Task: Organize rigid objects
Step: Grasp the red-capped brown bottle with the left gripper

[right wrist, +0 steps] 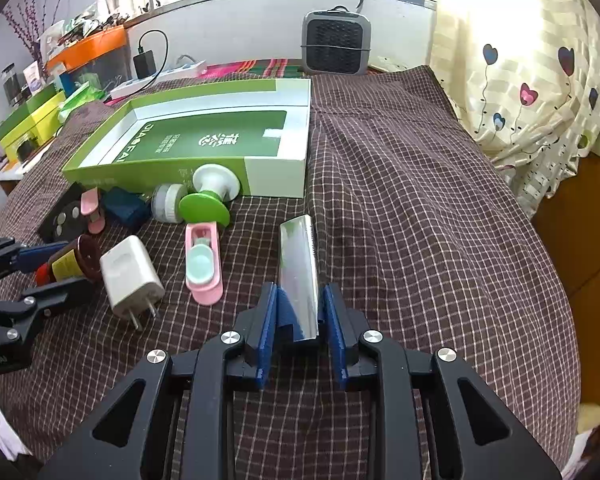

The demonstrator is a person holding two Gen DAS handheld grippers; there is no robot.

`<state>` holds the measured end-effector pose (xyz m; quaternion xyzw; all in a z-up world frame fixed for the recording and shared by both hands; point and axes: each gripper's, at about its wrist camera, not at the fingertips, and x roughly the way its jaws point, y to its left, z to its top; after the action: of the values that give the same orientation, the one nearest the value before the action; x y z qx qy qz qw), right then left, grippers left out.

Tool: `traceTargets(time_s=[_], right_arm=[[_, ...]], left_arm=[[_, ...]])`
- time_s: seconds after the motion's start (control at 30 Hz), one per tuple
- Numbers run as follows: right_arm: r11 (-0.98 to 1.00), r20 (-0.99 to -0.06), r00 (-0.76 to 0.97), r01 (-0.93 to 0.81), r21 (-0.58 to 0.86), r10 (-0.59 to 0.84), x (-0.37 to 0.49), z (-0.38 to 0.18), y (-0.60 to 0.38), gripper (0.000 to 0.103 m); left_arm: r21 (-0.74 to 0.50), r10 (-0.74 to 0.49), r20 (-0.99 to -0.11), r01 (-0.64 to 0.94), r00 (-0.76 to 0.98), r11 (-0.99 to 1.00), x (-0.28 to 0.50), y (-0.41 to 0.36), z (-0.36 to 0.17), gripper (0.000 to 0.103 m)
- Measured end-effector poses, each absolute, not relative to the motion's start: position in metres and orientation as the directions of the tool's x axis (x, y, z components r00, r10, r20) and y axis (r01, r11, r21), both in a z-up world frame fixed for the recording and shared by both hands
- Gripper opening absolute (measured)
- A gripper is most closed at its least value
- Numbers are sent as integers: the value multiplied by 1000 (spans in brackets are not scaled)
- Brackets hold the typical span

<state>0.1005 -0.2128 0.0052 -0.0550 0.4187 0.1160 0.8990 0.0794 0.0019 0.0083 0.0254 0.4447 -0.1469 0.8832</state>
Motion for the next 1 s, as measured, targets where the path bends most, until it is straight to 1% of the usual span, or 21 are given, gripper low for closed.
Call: traceTargets(time_s=[0.13, 0.23, 0.3, 0.47, 0.7, 0.77, 0.83, 1.0], right_arm=[[966, -763, 627, -259, -13, 158, 105, 5, -210, 28], [964, -760, 630, -264, -16, 160, 107, 5, -210, 28], [963, -759, 630, -268, -18, 161, 108, 5, -210, 28], [960, -758, 632, -278, -26, 162, 107, 5, -209, 28], [958, -757, 631, -285, -26, 167, 106, 5, -209, 24], [959, -756, 634, -281, -27, 165, 106, 6, -210, 18], [959, -751, 638, -281, -20, 171, 104, 8, -212, 16], [959, -748, 636, -283, 2, 189, 102, 10, -214, 14]], left_arm=[[-91, -238, -791, 276, 564, 957, 81, 3, 8, 51], [-109, -242, -787, 257, 568, 960, 81, 6, 8, 49], [-106, -231, -786, 244, 573, 964, 81, 6, 8, 43], [-114, -217, -787, 210, 578, 971, 81, 11, 9, 33], [-115, -204, -789, 187, 580, 976, 80, 11, 10, 32], [-114, -201, -788, 182, 583, 977, 80, 12, 11, 31], [-112, -198, -784, 179, 589, 977, 78, 12, 14, 31], [-112, -193, -784, 171, 590, 979, 77, 13, 16, 31]])
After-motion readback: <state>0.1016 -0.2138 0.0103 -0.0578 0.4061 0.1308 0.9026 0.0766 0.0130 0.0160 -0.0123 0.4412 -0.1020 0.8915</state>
